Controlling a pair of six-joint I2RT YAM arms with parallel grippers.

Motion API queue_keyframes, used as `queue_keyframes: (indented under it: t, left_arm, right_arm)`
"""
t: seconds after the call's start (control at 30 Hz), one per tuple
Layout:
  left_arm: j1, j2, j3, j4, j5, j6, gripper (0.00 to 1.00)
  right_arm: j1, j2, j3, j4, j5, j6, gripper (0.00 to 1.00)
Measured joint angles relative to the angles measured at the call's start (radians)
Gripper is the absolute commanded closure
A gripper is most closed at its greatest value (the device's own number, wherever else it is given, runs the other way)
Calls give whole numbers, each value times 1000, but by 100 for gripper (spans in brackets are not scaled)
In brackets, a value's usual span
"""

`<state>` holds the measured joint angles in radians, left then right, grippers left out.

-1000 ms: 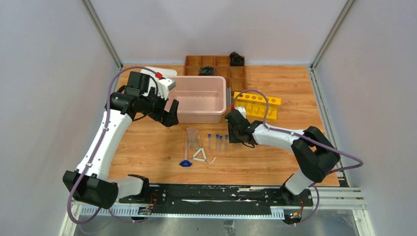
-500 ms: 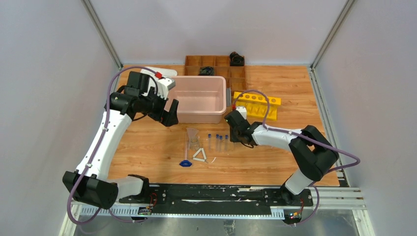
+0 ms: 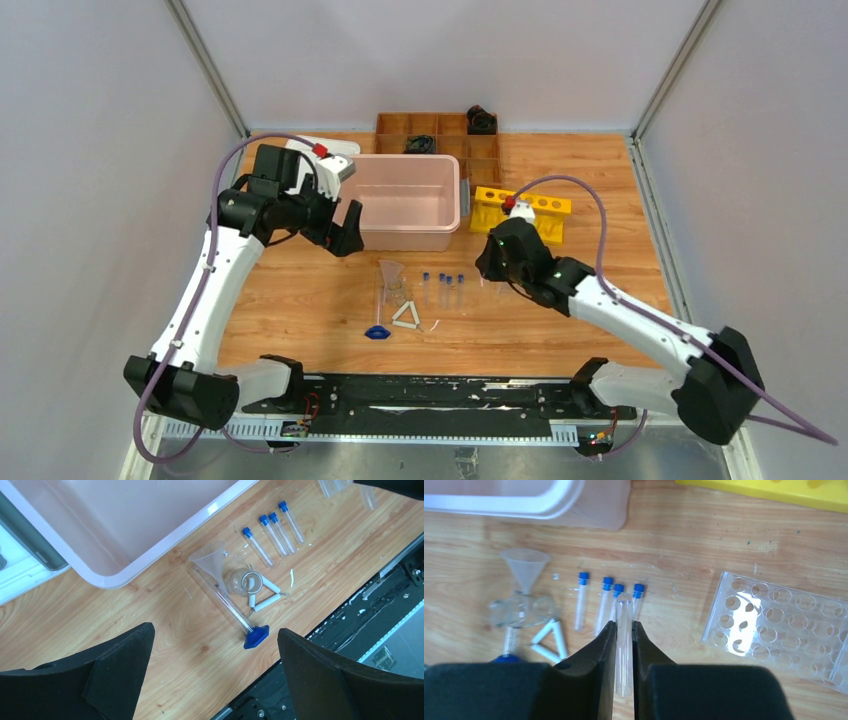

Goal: Organize the chemistry lab equipment

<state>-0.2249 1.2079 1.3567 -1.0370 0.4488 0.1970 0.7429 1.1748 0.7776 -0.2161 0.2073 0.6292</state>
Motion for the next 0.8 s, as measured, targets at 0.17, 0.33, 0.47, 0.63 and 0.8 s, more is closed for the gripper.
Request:
queue_keyframes:
  t: [0.17, 0.33, 0.47, 0.63, 0.8]
  left_arm:
    - [0, -6, 15, 1, 25, -4, 0]
    - [0, -6, 39, 0, 62, -27, 0]
    - [0, -6, 90, 0, 96, -61, 0]
    - [0, -7, 128, 7, 173, -97, 5]
    - [0, -7, 128, 6, 267, -124, 13]
  right_arm:
    - [2, -156, 5, -14, -25, 25, 100]
    - [37, -149, 111, 3, -44, 34, 100]
    - [102, -67, 219, 86, -45, 37, 100]
    - [175, 79, 359, 204, -45, 59, 100]
    - [209, 168, 438, 290, -47, 100, 100]
